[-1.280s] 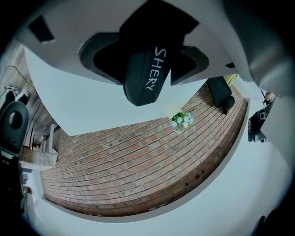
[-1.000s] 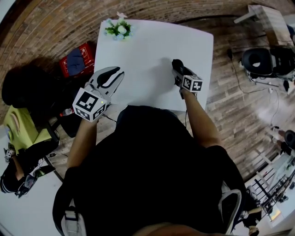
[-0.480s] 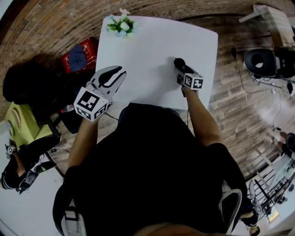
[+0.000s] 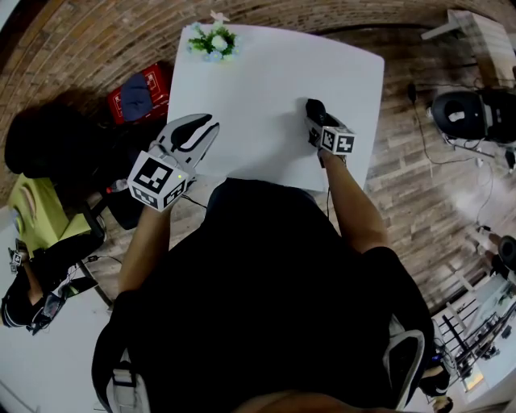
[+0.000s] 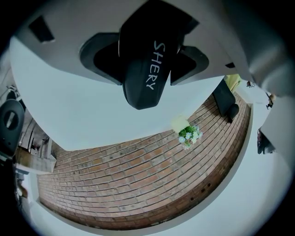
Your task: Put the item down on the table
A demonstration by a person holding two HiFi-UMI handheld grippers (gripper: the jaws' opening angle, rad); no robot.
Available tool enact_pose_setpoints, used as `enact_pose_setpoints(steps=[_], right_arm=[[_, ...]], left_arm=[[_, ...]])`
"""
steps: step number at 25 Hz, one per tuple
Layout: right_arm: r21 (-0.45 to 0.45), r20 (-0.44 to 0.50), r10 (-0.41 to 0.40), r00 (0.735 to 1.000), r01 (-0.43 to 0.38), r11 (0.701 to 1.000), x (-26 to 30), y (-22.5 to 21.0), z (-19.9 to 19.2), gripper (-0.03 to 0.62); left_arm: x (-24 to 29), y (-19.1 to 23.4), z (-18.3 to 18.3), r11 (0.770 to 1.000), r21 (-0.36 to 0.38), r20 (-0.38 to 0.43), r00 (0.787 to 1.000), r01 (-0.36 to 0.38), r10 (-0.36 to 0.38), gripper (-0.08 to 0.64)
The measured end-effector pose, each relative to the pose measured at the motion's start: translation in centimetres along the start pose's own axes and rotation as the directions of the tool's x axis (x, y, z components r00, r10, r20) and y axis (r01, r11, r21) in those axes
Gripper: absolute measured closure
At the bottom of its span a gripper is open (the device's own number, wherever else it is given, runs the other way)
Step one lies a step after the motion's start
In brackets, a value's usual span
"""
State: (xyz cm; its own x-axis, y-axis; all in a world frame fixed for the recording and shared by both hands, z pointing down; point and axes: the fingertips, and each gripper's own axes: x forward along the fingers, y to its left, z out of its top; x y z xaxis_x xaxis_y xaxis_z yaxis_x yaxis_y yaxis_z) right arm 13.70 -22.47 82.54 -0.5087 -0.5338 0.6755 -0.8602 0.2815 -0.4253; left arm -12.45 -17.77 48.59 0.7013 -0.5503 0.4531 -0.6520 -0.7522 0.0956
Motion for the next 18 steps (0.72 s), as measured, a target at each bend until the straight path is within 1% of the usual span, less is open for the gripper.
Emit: enact_pose_setpoints(steps=[5,14,18], right_arm=[[-0.013,-0.01,-0.005,1.0,0.005,1.0,0.22,0.0,-0.09,0.252],[-0.004,-0.024,-0.016,1.0,0.016,1.0,0.64,-0.12,-0.53,0.249],[-0.013,-0.026,-0.022,0.999,0.022,1.0,0.74,-0.05,-0.41,0.245]], left_arm=[[0.13,0.0,-0.09,1.0,-0.005,0.001,1.0,0.003,-0.003,0.476],[0.01,-0.08,-0.28,1.0,-0.009,0.001,1.0,0.005,-0.005,0.475],[-0.23,0.05,-0.65,1.0,-0.015,0.001,1.0,0.002,-0.002,0.476]])
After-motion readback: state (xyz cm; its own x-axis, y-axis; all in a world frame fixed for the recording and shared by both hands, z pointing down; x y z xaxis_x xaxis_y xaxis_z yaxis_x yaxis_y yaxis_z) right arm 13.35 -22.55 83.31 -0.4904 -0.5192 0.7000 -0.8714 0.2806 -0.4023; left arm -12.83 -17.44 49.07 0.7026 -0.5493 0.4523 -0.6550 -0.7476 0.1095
